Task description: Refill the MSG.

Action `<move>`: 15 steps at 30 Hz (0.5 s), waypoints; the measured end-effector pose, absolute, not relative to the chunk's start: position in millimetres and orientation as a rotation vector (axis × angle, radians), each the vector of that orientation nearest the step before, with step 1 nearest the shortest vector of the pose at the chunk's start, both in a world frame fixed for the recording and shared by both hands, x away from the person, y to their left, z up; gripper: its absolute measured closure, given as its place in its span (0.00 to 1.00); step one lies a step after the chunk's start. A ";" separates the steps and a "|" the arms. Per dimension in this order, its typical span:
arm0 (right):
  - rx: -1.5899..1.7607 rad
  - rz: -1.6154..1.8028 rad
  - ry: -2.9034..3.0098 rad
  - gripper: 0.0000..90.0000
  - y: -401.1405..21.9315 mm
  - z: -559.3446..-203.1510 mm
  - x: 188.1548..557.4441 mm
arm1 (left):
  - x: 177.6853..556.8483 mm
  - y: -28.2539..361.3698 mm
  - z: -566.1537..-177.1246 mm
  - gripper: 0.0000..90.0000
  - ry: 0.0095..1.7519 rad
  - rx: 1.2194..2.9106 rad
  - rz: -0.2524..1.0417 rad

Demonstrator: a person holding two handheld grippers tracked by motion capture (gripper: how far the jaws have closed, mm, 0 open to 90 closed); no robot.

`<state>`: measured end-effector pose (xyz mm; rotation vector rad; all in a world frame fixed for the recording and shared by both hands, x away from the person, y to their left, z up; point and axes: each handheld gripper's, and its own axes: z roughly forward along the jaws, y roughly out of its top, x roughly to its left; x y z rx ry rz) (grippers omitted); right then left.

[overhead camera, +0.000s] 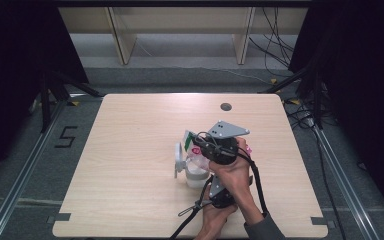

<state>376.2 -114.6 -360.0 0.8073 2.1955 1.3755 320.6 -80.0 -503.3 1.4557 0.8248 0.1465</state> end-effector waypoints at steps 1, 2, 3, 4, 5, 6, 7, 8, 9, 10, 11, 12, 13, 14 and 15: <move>0.805 1.376 2.201 1.00 -114.4 -360.1 376.0 | 320.4 -78.7 -502.7 0.85 0.828 1.483 0.159; 0.802 1.378 2.195 1.00 -114.4 -359.8 375.8 | 321.1 -79.0 -503.6 0.85 0.806 1.467 0.145; 0.804 1.384 2.200 1.00 -114.4 -359.6 375.6 | 320.8 -80.1 -503.8 0.85 0.814 1.449 0.147; 0.811 1.391 2.213 1.00 -114.1 -359.7 375.4 | 320.6 -80.6 -503.7 0.85 0.821 1.441 0.145; 0.808 1.387 2.207 1.00 -114.4 -359.7 375.7 | 320.6 -80.9 -503.6 0.85 0.823 1.437 0.141; 0.807 1.382 2.206 1.00 -114.2 -359.7 375.5 | 320.3 -80.4 -503.2 0.85 0.821 1.445 0.142; 0.808 1.382 2.210 1.00 -113.7 -360.0 375.2 | 320.5 -80.7 -503.6 0.85 0.817 1.441 0.143; 0.803 1.385 2.203 1.00 -112.9 -360.5 375.6 | 320.7 -80.3 -504.0 0.85 0.815 1.445 0.144; 0.789 1.384 2.190 1.00 -113.0 -361.0 376.6 | 320.9 -79.5 -504.2 0.85 0.819 1.456 0.142; 0.795 1.384 2.205 1.00 -113.3 -361.6 377.3 | 320.8 -79.8 -504.6 0.85 0.824 1.454 0.135; 0.851 1.394 2.213 1.00 -112.5 -362.9 375.6 | 320.7 -80.5 -504.9 0.85 0.828 1.450 0.134; 0.841 1.394 2.223 1.00 -113.7 -363.0 376.9 | 320.9 -80.4 -505.0 0.85 0.822 1.453 0.136; 0.820 1.394 2.216 1.00 -114.4 -362.4 377.6 | 320.9 -79.9 -505.0 0.85 0.818 1.458 0.142; 0.828 1.390 2.221 1.00 -114.3 -361.3 376.3 | 321.0 -79.5 -504.8 0.85 0.815 1.462 0.145; 0.813 1.387 2.207 0.99 -114.9 -360.3 376.2 | 321.1 -79.2 -504.3 0.85 0.814 1.463 0.144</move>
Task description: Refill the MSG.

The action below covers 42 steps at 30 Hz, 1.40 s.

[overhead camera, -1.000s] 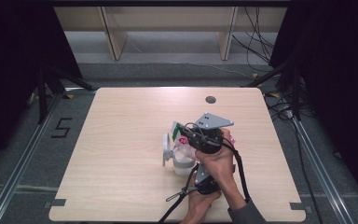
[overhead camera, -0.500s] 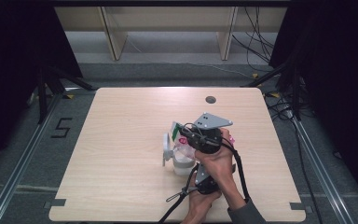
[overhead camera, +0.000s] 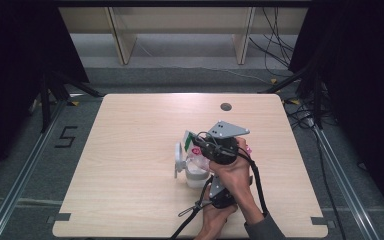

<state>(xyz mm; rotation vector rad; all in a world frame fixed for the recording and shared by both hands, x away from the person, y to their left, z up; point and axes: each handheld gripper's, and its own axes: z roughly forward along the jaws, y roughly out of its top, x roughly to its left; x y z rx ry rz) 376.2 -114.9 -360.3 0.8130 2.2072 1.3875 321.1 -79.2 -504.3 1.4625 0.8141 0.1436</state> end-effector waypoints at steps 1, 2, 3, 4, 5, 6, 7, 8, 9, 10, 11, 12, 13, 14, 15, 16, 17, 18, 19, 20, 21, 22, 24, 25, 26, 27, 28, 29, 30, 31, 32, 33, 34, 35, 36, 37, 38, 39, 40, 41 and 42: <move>0.820 1.396 2.212 1.00 -114.1 -360.1 375.6 | 320.9 -80.3 -503.9 0.85 0.820 1.445 0.143; 0.804 1.388 2.210 1.00 -114.3 -359.9 376.0 | 320.5 -81.0 -503.7 0.85 0.823 1.434 0.137; 0.840 1.384 2.215 0.99 -113.0 -360.3 373.6 | 320.2 -80.9 -504.0 0.85 0.823 1.435 0.138; 0.829 1.387 2.212 1.00 -112.3 -361.3 374.8 | 320.3 -80.3 -504.6 0.85 0.823 1.449 0.139; 0.822 1.375 2.214 1.00 -112.6 -361.7 375.5 | 320.7 -80.0 -504.9 0.85 0.822 1.458 0.139; 0.827 1.383 2.193 1.00 -112.3 -362.9 376.3 | 321.0 -79.8 -504.9 0.85 0.819 1.460 0.136; 0.825 1.385 2.192 1.00 -112.4 -362.9 376.4 | 320.8 -80.1 -504.5 0.85 0.822 1.453 0.139; 0.838 1.384 2.208 0.99 -112.2 -362.1 375.1 | 320.8 -80.7 -504.3 0.85 0.823 1.444 0.143; 0.831 1.395 2.220 0.99 -111.6 -361.5 374.6 | 320.8 -80.7 -504.3 0.85 0.821 1.443 0.144; 0.829 1.388 2.223 0.99 -111.9 -361.0 374.5 | 321.0 -80.6 -504.3 0.85 0.822 1.445 0.144; 0.835 1.386 2.216 0.99 -111.5 -361.3 374.1 | 321.2 -80.1 -504.1 0.85 0.820 1.452 0.137; 0.813 1.370 2.222 0.99 -112.7 -361.0 375.6 | 321.0 -80.6 -504.0 0.85 0.825 1.445 0.135; 0.786 1.363 2.213 0.99 -112.8 -361.6 376.7 | 320.9 -81.6 -504.0 0.85 0.828 1.435 0.139; 0.820 1.371 2.219 1.00 -111.8 -361.8 375.3 | 321.0 -81.2 -504.1 0.85 0.823 1.440 0.140; 0.825 1.372 2.223 0.99 -111.8 -361.7 374.9 | 321.0 -80.4 -504.2 0.85 0.821 1.451 0.140; 0.800 1.373 2.223 0.99 -112.4 -361.7 376.1 | 321.2 -80.3 -504.2 0.85 0.820 1.453 0.139; 0.791 1.365 2.216 0.99 -113.3 -361.3 376.7 | 321.2 -81.0 -504.1 0.85 0.823 1.443 0.140; 0.785 1.365 2.216 0.99 -113.3 -361.2 376.7 | 320.8 -81.3 -503.8 0.85 0.824 1.436 0.137; 0.810 1.366 2.224 0.99 -112.8 -360.8 375.2 | 320.6 -81.4 -503.8 0.85 0.824 1.432 0.138; 0.812 1.366 2.220 0.99 -112.7 -360.7 375.3 | 320.7 -81.2 -504.0 0.85 0.823 1.436 0.139; 0.819 1.374 2.218 0.99 -112.4 -361.0 375.6 | 321.1 -80.3 -504.1 0.85 0.822 1.451 0.140; 0.813 1.373 2.220 0.99 -112.8 -361.6 376.0 | 321.2 -80.3 -504.1 0.85 0.821 1.452 0.139; 0.821 1.378 2.218 0.99 -112.4 -361.3 375.6 | 320.8 -81.2 -503.9 0.85 0.823 1.436 0.138; 0.817 1.377 2.200 0.99 -112.1 -361.5 375.7 | 320.6 -81.2 -503.8 0.85 0.824 1.433 0.139; 0.815 1.375 2.205 0.99 -112.3 -361.2 375.8 | 320.7 -81.1 -503.9 0.85 0.825 1.434 0.138; 0.818 1.376 2.206 0.99 -112.1 -361.4 375.8 | 321.0 -81.2 -503.8 0.85 0.827 1.437 0.139; 0.815 1.380 2.207 0.99 -111.8 -361.8 375.9 | 321.1 -81.5 -503.6 0.85 0.827 1.434 0.138; 0.816 1.372 2.219 0.99 -111.9 -361.3 375.4 | 321.1 -81.4 -503.5 0.85 0.824 1.432 0.136; 0.816 1.369 2.223 0.99 -112.0 -360.8 375.2 | 321.1 -81.4 -503.6 0.85 0.825 1.431 0.139; 0.821 1.372 2.226 0.99 -111.5 -360.9 374.8 | 321.6 -80.8 -504.0 0.85 0.822 1.439 0.139; 0.791 1.379 2.219 0.99 -111.6 -361.6 377.3 | 321.8 -80.6 -504.0 0.85 0.824 1.439 0.137; 0.787 1.386 2.225 0.99 -111.7 -362.0 377.9 | 321.7 -81.0 -503.5 0.85 0.828 1.433 0.134; 0.795 1.384 2.217 0.99 -111.4 -361.8 377.4 | 321.3 -81.2 -503.1 0.85 0.830 1.428 0.137; 0.794 1.382 2.214 0.99 -111.3 -361.3 377.0 | 321.2 -80.9 -503.1 0.85 0.823 1.428 0.136; 0.788 1.374 2.215 0.99 -111.6 -360.5 376.7 | 321.5 -80.5 -503.3 0.85 0.821 1.437 0.142; 0.791 1.375 2.206 0.99 -111.5 -360.5 376.8 | 321.7 -79.7 -503.2 0.85 0.820 1.449 0.138; 0.801 1.380 2.214 0.99 -111.3 -360.7 376.5 | 321.6 -79.9 -503.1 0.85 0.824 1.444 0.134; 0.795 1.379 2.225 0.99 -110.9 -361.2 376.9 | 321.3 -80.5 -503.0 0.85 0.827 1.436 0.133; 0.793 1.374 2.231 0.99 -111.0 -361.1 376.9 | 321.3 -81.0 -503.3 0.85 0.826 1.430 0.139; 0.804 1.377 2.234 0.99 -110.9 -360.8 376.3 | 321.5 -79.6 -503.3 0.85 0.819 1.448 0.139; 0.785 1.388 2.237 0.99 -111.0 -361.0 377.4 | 321.7 -79.3 -503.4 0.85 0.820 1.451 0.138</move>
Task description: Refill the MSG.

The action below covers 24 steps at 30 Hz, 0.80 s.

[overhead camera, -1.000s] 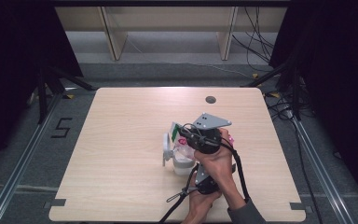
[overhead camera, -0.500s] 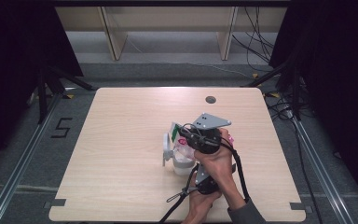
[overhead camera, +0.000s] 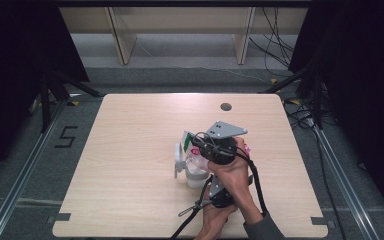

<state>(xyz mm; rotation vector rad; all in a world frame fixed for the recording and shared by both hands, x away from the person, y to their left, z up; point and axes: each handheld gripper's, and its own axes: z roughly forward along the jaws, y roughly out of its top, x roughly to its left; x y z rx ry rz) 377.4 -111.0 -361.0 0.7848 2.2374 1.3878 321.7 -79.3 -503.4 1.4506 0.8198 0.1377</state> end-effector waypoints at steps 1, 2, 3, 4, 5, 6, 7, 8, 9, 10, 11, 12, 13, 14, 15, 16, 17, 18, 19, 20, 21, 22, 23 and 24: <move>0.801 1.393 2.232 0.99 -110.7 -361.2 376.9 | 321.5 -79.9 -503.1 0.85 0.826 1.441 0.135; 0.791 1.382 2.225 0.99 -110.7 -361.2 377.0 | 321.3 -80.5 -502.9 0.85 0.828 1.433 0.133; 0.802 1.373 2.234 0.99 -110.9 -360.8 376.1 | 321.3 -81.0 -503.3 0.85 0.827 1.428 0.137; 0.802 1.373 2.235 0.99 -110.7 -360.8 376.2 | 321.7 -80.5 -503.8 0.85 0.822 1.437 0.139; 0.791 1.370 2.226 0.99 -111.0 -361.0 377.2 | 322.3 -79.8 -504.3 0.85 0.821 1.445 0.139; 0.790 1.368 2.224 0.99 -111.4 -361.4 377.6 | 322.0 -80.3 -504.1 0.85 0.829 1.436 0.136; 0.783 1.364 2.216 1.00 -112.0 -361.6 378.3 | 321.7 -81.0 -503.8 0.85 0.832 1.425 0.134; 0.784 1.365 2.216 1.00 -111.7 -361.5 378.0 | 321.4 -81.3 -503.5 0.85 0.833 1.425 0.137; 0.782 1.364 2.213 0.99 -111.5 -361.0 377.6 | 321.5 -80.6 -503.8 0.85 0.825 1.435 0.142; 0.792 1.369 2.221 0.99 -111.0 -360.9 377.0 | 322.0 -79.6 -504.1 0.85 0.820 1.449 0.145; 0.777 1.364 2.215 0.99 -111.4 -361.0 377.8 | 322.0 -79.8 -504.1 0.85 0.825 1.443 0.142; 0.794 1.370 2.224 0.99 -110.6 -361.6 377.2 | 321.6 -80.4 -503.8 0.85 0.832 1.432 0.139; 0.788 1.368 2.224 0.99 -110.5 -361.6 377.4 | 321.4 -80.5 -503.6 0.85 0.832 1.427 0.138; 0.790 1.369 2.226 0.99 -110.4 -361.3 377.0 | 321.4 -80.5 -503.6 0.85 0.830 1.429 0.140; 0.790 1.370 2.222 0.99 -110.4 -361.1 377.0 | 321.8 -79.6 -504.0 0.85 0.824 1.441 0.142; 0.777 1.365 2.219 0.99 -111.1 -360.9 377.6 | 321.9 -79.6 -503.9 0.85 0.826 1.440 0.141; 0.790 1.370 2.225 0.99 -110.4 -361.4 377.1 | 321.7 -80.4 -503.8 0.85 0.831 1.430 0.138; 0.785 1.366 2.224 0.99 -110.3 -361.5 377.1 | 321.6 -80.4 -503.8 0.85 0.831 1.428 0.138; 0.784 1.365 2.223 0.99 -110.2 -361.5 377.1 | 321.6 -80.0 -503.9 0.85 0.828 1.430 0.139; 0.783 1.365 2.224 0.99 -110.2 -361.4 377.2 | 321.9 -79.7 -504.0 0.85 0.826 1.434 0.138; 0.770 1.362 2.224 0.99 -110.8 -361.3 377.9 | 321.9 -79.9 -504.0 0.85 0.829 1.432 0.137; 0.788 1.363 2.225 0.99 -110.5 -361.3 377.2 | 322.0 -79.9 -503.7 0.85 0.827 1.430 0.141; 0.783 1.365 2.223 0.99 -109.9 -361.5 377.2 | 321.5 -80.6 -503.4 0.85 0.832 1.424 0.137; 0.777 1.363 2.223 0.99 -110.0 -361.3 377.3 | 321.6 -80.5 -503.5 0.85 0.829 1.427 0.139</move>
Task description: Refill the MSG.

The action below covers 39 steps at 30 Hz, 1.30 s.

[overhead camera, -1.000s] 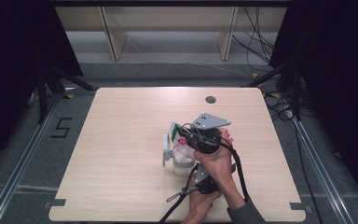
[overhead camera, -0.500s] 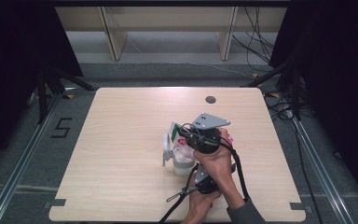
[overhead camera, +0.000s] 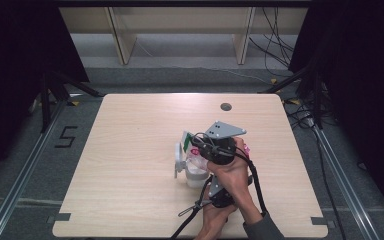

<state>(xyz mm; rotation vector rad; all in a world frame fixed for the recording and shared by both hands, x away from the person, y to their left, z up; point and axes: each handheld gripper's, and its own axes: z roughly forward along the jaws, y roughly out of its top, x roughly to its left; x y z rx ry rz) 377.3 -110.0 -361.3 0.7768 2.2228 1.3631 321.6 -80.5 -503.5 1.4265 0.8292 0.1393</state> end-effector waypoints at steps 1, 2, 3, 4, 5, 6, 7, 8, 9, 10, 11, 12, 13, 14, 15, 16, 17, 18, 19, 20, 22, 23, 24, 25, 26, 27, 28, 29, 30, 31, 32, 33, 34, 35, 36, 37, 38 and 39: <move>0.769 1.365 2.223 0.99 -110.3 -361.3 377.8 | 321.9 -80.2 -504.0 0.85 0.827 1.433 0.144; 0.772 1.367 2.225 0.99 -110.0 -361.8 378.1 | 322.1 -79.6 -504.4 0.85 0.826 1.442 0.137; 0.828 1.372 2.224 0.99 -108.7 -362.8 376.3 | 322.0 -79.7 -504.3 0.85 0.829 1.438 0.134; 0.813 1.380 2.232 0.99 -108.9 -363.2 377.5 | 321.9 -79.7 -504.1 0.85 0.829 1.436 0.133; 0.817 1.382 2.232 0.99 -108.8 -363.2 377.2 | 322.2 -79.9 -504.0 0.85 0.826 1.429 0.142; 0.834 1.392 2.235 0.99 -108.0 -363.0 375.9 | 321.9 -80.0 -504.1 0.85 0.826 1.427 0.144; 0.815 1.372 2.214 0.99 -108.5 -362.7 376.3 | 322.1 -79.6 -504.2 0.85 0.825 1.432 0.144; 0.804 1.372 2.203 0.99 -108.9 -362.7 377.0 | 322.2 -79.6 -504.0 0.85 0.825 1.433 0.143; 0.804 1.372 2.203 0.99 -108.9 -362.7 377.0 | 322.1 -79.7 -503.8 0.85 0.826 1.429 0.142; 0.803 1.371 2.205 0.99 -108.6 -362.7 376.8 | 321.9 -79.8 -503.7 0.85 0.828 1.426 0.142; 0.801 1.371 2.205 0.99 -108.3 -362.7 376.7 | 320.7 -78.0 -502.7 0.85 0.846 1.464 0.156; 0.803 1.371 2.207 0.99 -108.1 -362.7 376.7 | 321.7 -76.9 -503.0 0.85 0.832 1.486 0.157; 0.802 1.372 2.206 0.99 -107.9 -362.8 376.7 | 322.2 -76.6 -503.1 0.85 0.827 1.493 0.159; 0.803 1.374 2.204 0.99 -107.8 -362.6 376.6 | 322.8 -78.3 -504.0 0.85 0.814 1.455 0.142; 0.797 1.370 2.211 0.99 -108.6 -362.1 376.8 | 321.4 -77.8 -502.6 0.85 0.844 1.467 0.158; 0.812 1.378 2.225 0.99 -108.2 -361.7 375.8 | 321.4 -77.5 -502.6 0.85 0.840 1.472 0.159; 0.800 1.374 2.223 0.99 -108.5 -361.5 376.3 | 321.9 -77.1 -502.9 0.85 0.832 1.486 0.158; 0.799 1.373 2.220 1.00 -108.1 -362.3 376.4 | 322.9 -78.1 -504.2 0.85 0.813 1.460 0.142; 0.785 1.357 2.219 0.99 -108.7 -362.5 377.5 | 322.1 -78.9 -504.0 0.85 0.825 1.439 0.137; 0.804 1.358 2.236 0.99 -107.9 -362.3 376.1 | 321.5 -79.9 -503.4 0.85 0.838 1.423 0.140; 0.797 1.372 2.214 0.99 -107.5 -362.0 376.3 | 322.1 -76.4 -502.8 0.85 0.829 1.489 0.162; 0.788 1.367 2.215 0.99 -108.0 -361.4 376.1 | 322.5 -76.2 -502.9 0.85 0.824 1.492 0.158; 0.783 1.357 2.229 0.99 -108.4 -360.9 376.0 | 322.0 -76.8 -502.6 0.85 0.832 1.482 0.153; 0.794 1.355 2.232 0.99 -107.6 -361.5 375.7 | 321.6 -77.5 -502.8 0.85 0.839 1.473 0.154; 0.792 1.355 2.236 0.99 -106.9 -362.2 375.7 | 322.6 -78.5 -504.3 0.85 0.816 1.447 0.138; 0.787 1.351 2.239 0.99 -107.1 -362.4 376.2 | 322.4 -79.2 -504.4 0.85 0.823 1.430 0.136; 0.784 1.350 2.232 0.99 -107.1 -362.7 376.4 | 321.7 -79.3 -503.3 0.85 0.840 1.429 0.136; 0.785 1.351 2.239 0.99 -107.4 -362.4 376.3 | 321.7 -79.3 -503.3 0.85 0.840 1.429 0.136; 0.793 1.357 2.232 0.99 -106.8 -362.3 375.9 | 322.3 -77.7 -503.2 0.85 0.823 1.459 0.144; 0.788 1.356 2.233 0.99 -106.8 -362.1 376.0 | 322.5 -78.4 -503.7 0.85 0.816 1.442 0.136; 0.785 1.356 2.239 0.99 -106.8 -362.2 376.0 | 322.1 -79.2 -503.7 0.85 0.826 1.427 0.133; 0.781 1.350 2.235 0.99 -106.9 -362.7 376.5 | 322.3 -79.5 -503.9 0.85 0.830 1.423 0.130; 0.738 1.348 2.212 0.99 -107.1 -363.8 379.4 | 322.1 -79.6 -503.8 0.85 0.833 1.417 0.128; 0.792 1.359 2.217 0.99 -106.1 -364.4 377.6 | 322.1 -79.6 -503.7 0.85 0.832 1.417 0.127; 0.792 1.361 2.216 0.99 -106.2 -364.2 377.5 | 322.1 -79.4 -503.6 0.85 0.829 1.421 0.129; 0.754 1.354 2.240 0.99 -107.4 -363.1 378.5 | 322.2 -78.9 -503.6 0.85 0.826 1.428 0.131; 0.767 1.358 2.240 0.99 -107.2 -363.0 377.9 | 322.2 -78.7 -503.6 0.85 0.826 1.426 0.130; 0.768 1.360 2.233 0.99 -106.7 -363.4 377.9 | 321.9 -79.2 -503.4 0.85 0.832 1.417 0.128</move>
